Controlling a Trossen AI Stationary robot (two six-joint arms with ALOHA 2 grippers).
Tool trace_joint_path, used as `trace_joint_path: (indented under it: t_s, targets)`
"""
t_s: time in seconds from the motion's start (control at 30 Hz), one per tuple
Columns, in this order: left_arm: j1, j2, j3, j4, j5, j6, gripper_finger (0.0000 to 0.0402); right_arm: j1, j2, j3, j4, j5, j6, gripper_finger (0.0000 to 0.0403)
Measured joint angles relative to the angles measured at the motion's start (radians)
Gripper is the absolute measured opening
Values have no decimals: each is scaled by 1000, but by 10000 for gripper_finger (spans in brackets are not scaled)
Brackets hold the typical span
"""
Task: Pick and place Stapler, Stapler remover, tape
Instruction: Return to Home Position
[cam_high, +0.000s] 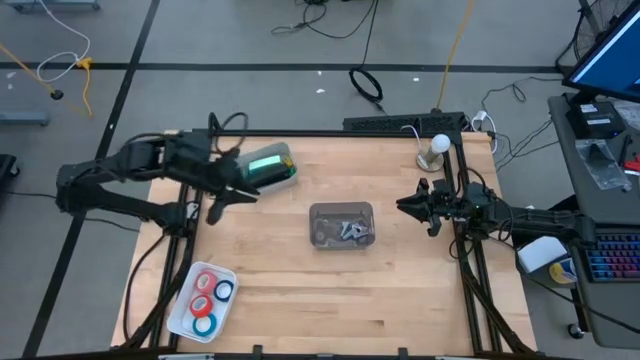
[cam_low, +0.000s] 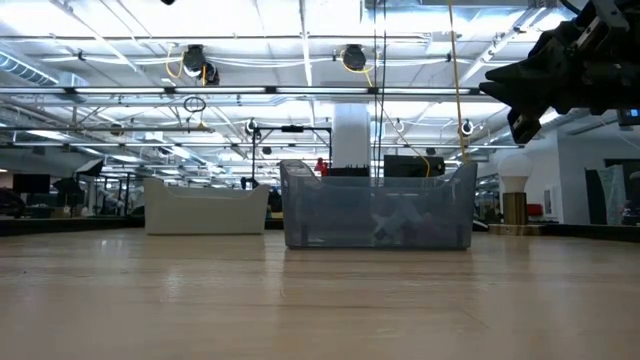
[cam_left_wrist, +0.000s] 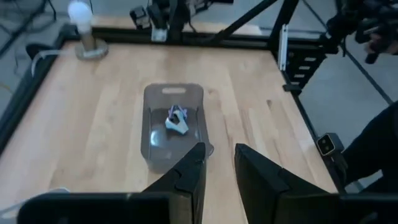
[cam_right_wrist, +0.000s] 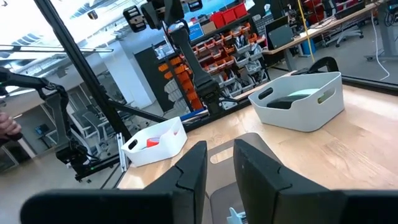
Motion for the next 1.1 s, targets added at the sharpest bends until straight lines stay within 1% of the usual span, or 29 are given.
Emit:
trace_joint_path:
  t_s: [0.1,0.2,0.3,0.5,0.63,0.73,0.83,0.97,1.1]
  targets:
    - [0,-66,-43,15,0,9,86,0,0,0,5,0,-26,70]
    - [0,-142,-134,103,0,9,86,0,0,0,6,0,-55,70]
    - [0,-238,-260,229,0,-1,86,0,0,0,6,0,-55,70]
    - [0,-426,-531,400,4,-87,86,0,0,0,6,0,-56,70]
    - [0,-552,-695,542,7,-91,86,0,0,0,6,0,-56,70]
    - [0,-645,-795,593,8,-106,86,0,0,0,6,0,-56,70]
    - [0,-737,-876,602,8,-123,86,0,0,0,6,0,-56,70]
    - [0,-855,-958,639,8,-105,86,0,0,0,6,0,-55,70]
    - [0,-959,-1020,639,8,-99,86,0,0,0,5,0,-56,70]
